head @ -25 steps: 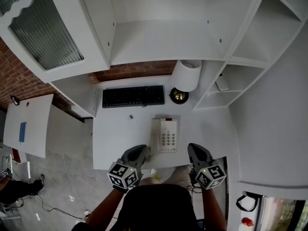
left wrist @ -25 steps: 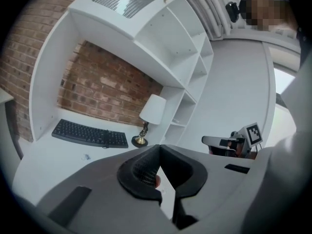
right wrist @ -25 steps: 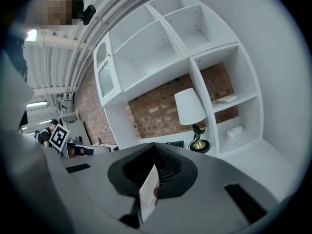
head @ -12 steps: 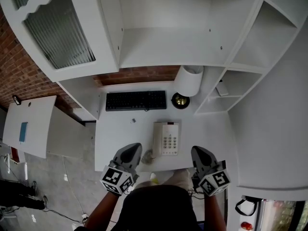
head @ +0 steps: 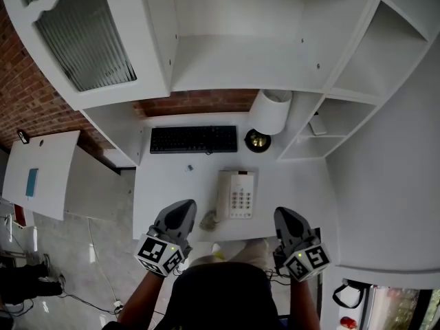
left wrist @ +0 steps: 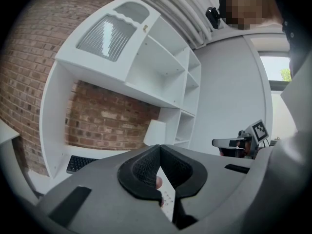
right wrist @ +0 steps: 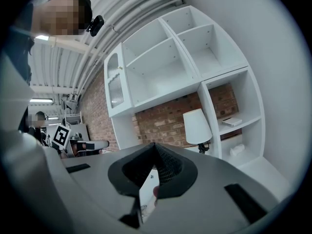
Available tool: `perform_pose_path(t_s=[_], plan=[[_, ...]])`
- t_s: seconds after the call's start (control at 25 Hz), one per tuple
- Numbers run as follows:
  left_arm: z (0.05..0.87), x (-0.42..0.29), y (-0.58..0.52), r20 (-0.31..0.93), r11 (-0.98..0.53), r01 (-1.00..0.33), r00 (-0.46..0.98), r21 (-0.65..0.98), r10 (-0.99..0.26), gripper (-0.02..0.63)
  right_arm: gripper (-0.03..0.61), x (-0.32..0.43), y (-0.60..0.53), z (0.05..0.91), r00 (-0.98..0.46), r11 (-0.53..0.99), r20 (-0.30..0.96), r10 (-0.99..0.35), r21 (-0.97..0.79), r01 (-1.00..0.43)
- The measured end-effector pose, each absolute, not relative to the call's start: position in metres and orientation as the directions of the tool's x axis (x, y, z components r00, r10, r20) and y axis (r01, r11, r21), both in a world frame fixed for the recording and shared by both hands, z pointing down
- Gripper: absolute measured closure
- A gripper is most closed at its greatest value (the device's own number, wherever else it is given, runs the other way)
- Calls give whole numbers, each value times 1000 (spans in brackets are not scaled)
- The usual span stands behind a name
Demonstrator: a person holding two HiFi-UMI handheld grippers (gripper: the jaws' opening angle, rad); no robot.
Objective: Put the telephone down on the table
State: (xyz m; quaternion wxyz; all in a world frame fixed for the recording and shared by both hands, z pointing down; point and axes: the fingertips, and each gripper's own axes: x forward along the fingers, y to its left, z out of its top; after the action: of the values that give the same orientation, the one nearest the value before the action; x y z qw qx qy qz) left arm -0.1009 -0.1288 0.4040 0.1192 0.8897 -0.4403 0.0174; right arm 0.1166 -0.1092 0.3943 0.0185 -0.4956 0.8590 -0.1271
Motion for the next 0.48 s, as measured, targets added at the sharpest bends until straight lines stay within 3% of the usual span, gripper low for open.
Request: perform_pose_path(t_s=[0.48], plan=[[400,-97,-127,136,-580,-799,599,159,-789,597,581,121,-111,375,-507,484,42,-861,-243,-841]])
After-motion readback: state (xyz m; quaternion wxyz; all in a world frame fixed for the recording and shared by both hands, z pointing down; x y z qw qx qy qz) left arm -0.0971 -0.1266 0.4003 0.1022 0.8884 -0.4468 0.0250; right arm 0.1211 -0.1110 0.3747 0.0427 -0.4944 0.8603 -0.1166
